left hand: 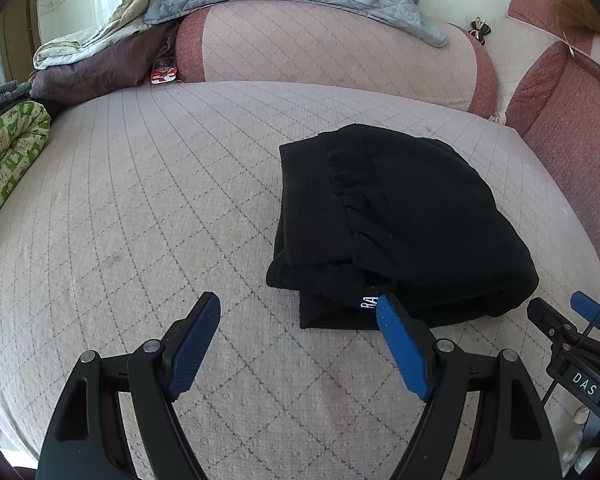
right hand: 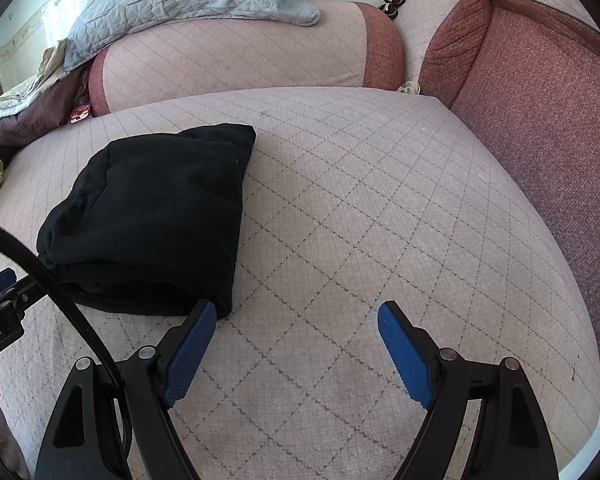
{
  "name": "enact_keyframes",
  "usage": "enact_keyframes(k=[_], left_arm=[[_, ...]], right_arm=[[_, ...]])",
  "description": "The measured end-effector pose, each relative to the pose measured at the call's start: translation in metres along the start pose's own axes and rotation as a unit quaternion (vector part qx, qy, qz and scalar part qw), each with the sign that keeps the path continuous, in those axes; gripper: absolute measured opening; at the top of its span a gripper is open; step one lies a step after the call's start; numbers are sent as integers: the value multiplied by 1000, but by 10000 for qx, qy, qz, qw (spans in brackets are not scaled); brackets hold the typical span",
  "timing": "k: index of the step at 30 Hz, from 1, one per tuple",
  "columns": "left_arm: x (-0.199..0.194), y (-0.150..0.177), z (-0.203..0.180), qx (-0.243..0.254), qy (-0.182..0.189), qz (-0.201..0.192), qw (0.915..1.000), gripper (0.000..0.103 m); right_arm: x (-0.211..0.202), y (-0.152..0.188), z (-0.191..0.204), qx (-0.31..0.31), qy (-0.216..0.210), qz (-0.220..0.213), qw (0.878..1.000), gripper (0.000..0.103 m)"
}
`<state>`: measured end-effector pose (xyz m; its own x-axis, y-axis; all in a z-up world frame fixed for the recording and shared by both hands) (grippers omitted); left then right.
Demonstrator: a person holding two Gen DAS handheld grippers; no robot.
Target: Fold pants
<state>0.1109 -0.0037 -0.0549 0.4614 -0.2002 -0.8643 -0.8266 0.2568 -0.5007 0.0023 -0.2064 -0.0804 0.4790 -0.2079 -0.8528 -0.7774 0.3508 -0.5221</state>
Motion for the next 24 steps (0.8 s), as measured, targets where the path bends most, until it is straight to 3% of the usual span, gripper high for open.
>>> enact_keyframes(k=[24], left_arm=[[0,6,-1,95,-119,28,9999,80]], right_arm=[[3,5,7,-74,-55,25,10000,88]])
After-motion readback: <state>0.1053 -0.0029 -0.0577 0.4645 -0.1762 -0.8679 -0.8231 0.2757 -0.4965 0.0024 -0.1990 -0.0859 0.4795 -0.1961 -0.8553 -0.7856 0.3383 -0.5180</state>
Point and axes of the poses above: each gripper's, at about its wrist camera, not at the fingertips, and x roughly the way its jaws point, z to its left, y to its underside, the point moved 1 cm from there along x, roughly the way its jaws point, and after that the axes turned 7 degrees about z, right-handed, at the moved point
